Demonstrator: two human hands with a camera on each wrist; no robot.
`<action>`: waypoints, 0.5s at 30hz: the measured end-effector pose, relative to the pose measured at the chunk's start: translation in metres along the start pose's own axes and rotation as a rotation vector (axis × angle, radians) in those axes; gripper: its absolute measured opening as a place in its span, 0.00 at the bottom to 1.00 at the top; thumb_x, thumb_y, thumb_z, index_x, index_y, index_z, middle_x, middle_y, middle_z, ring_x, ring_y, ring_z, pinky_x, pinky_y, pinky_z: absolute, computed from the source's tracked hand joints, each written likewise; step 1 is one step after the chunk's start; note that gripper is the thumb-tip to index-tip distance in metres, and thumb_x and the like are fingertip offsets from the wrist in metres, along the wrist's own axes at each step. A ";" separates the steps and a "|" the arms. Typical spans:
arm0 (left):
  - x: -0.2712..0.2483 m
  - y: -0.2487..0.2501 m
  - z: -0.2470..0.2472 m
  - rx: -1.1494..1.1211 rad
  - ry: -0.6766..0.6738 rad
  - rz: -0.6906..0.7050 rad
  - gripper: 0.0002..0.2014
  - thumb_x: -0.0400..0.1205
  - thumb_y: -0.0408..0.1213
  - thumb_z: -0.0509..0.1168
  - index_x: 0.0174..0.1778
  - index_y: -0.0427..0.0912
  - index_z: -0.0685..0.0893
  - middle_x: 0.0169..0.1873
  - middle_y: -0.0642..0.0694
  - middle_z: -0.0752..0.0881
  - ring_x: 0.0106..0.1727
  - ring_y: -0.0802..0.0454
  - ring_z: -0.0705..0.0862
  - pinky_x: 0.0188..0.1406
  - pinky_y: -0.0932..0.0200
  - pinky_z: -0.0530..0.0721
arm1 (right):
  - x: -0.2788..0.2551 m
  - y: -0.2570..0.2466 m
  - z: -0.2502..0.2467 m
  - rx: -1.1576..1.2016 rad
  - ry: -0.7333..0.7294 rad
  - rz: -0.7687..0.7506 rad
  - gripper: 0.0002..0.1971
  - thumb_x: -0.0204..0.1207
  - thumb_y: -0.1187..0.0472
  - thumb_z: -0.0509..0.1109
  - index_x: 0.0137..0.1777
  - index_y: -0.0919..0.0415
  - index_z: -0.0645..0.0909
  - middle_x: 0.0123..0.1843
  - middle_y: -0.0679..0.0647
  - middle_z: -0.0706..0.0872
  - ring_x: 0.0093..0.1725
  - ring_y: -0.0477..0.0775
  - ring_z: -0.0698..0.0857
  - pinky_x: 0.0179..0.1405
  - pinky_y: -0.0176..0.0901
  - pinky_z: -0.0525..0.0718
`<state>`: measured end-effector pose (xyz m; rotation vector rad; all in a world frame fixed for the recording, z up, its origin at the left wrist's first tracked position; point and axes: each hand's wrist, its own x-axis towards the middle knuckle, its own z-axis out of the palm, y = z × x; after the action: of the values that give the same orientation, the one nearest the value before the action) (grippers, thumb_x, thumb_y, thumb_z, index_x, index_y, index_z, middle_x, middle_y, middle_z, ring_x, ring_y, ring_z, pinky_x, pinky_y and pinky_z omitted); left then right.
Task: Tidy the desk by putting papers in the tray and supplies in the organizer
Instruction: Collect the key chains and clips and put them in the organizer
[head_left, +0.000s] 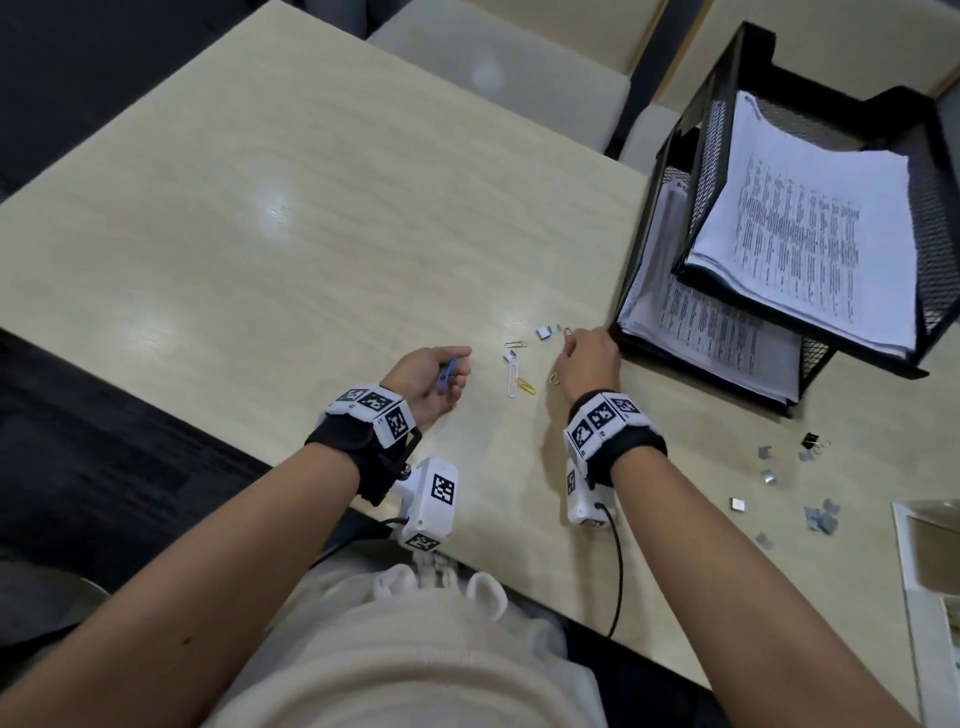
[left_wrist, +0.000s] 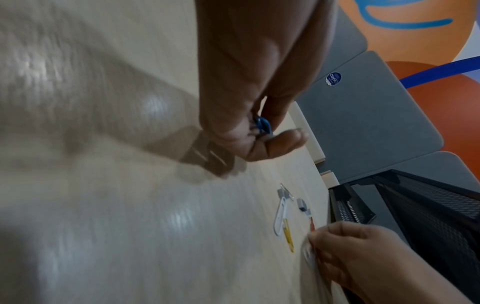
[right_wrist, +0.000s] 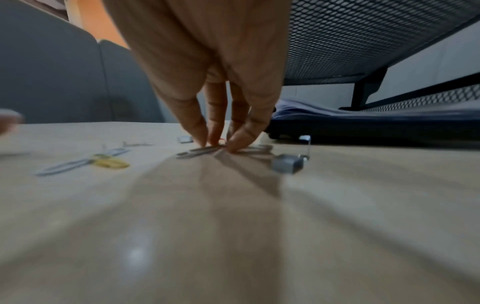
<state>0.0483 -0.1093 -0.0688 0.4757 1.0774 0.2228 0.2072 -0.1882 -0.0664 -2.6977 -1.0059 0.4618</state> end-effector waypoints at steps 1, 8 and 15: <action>0.000 0.000 -0.002 -0.012 0.000 0.011 0.10 0.85 0.33 0.55 0.38 0.43 0.75 0.11 0.52 0.77 0.10 0.60 0.73 0.12 0.76 0.71 | -0.005 0.001 0.003 -0.011 0.022 -0.014 0.11 0.79 0.71 0.57 0.54 0.73 0.80 0.59 0.69 0.81 0.60 0.67 0.79 0.59 0.51 0.75; 0.004 -0.008 0.010 -0.049 0.001 0.045 0.10 0.84 0.31 0.55 0.38 0.38 0.77 0.27 0.42 0.83 0.16 0.55 0.83 0.16 0.71 0.81 | -0.019 0.012 -0.002 0.042 0.011 0.081 0.10 0.73 0.74 0.60 0.52 0.73 0.78 0.55 0.70 0.83 0.58 0.68 0.81 0.50 0.50 0.78; 0.004 -0.021 0.032 0.004 -0.078 0.019 0.15 0.86 0.38 0.51 0.39 0.38 0.78 0.38 0.41 0.82 0.37 0.50 0.85 0.37 0.62 0.82 | -0.023 0.005 -0.026 0.683 -0.019 0.151 0.12 0.65 0.76 0.72 0.27 0.60 0.80 0.32 0.56 0.83 0.34 0.52 0.82 0.38 0.40 0.85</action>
<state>0.0770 -0.1345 -0.0697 0.4949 0.9973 0.2173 0.2029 -0.2099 -0.0390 -2.1519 -0.5122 0.7077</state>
